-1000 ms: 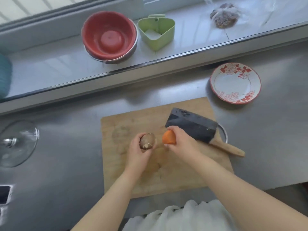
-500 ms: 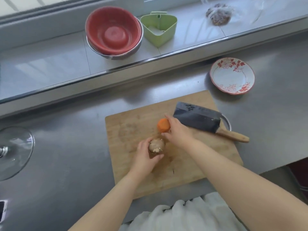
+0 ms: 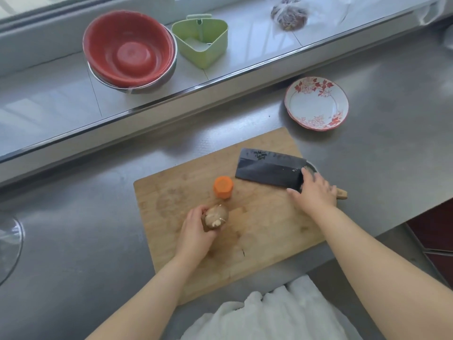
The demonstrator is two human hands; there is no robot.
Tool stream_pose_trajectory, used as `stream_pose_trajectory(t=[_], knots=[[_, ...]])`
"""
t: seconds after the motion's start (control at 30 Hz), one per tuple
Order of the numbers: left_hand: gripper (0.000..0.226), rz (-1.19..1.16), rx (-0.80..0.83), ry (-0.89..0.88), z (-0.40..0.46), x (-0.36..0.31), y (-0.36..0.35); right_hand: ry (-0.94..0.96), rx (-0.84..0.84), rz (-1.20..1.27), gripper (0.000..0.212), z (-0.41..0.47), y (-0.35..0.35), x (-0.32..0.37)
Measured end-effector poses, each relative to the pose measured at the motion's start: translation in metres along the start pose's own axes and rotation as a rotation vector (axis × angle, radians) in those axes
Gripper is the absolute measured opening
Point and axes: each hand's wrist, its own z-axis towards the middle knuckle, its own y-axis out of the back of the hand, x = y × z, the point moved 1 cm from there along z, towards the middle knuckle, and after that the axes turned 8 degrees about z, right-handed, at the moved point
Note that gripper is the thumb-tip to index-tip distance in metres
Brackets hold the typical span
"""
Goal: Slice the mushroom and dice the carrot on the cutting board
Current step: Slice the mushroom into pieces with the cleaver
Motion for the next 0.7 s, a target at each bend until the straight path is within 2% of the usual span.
stream_pose_trajectory(t=[0.17,0.27,0.37,0.47,0.53,0.63,0.7], knots=[[0.055,-0.110,0.026,0.051,-0.006,-0.008,-0.012,0.050,-0.029,-0.203,0.076,0.005,0.003,-0.010],[0.063,-0.131,0.060,0.082,-0.008,-0.009,-0.017,0.233,-0.079,-0.373,0.072,0.002,0.005,-0.013],[0.081,-0.113,0.162,0.088,-0.009,-0.011,-0.014,0.397,-0.076,-0.389,0.071,-0.008,-0.002,-0.018],[0.087,-0.156,0.229,0.117,-0.014,-0.015,-0.009,0.442,-0.043,-0.293,0.072,-0.021,-0.011,-0.015],[0.081,-0.275,0.247,0.189,-0.017,-0.019,-0.006,0.425,-0.061,-0.184,0.072,-0.033,-0.012,-0.010],[0.064,-0.423,0.249,0.282,-0.022,-0.022,-0.005,0.279,-0.002,0.244,0.068,-0.058,-0.007,-0.005],[0.058,-0.504,0.231,0.313,-0.024,-0.021,-0.007,0.212,-0.042,0.507,0.061,-0.074,-0.003,-0.004]])
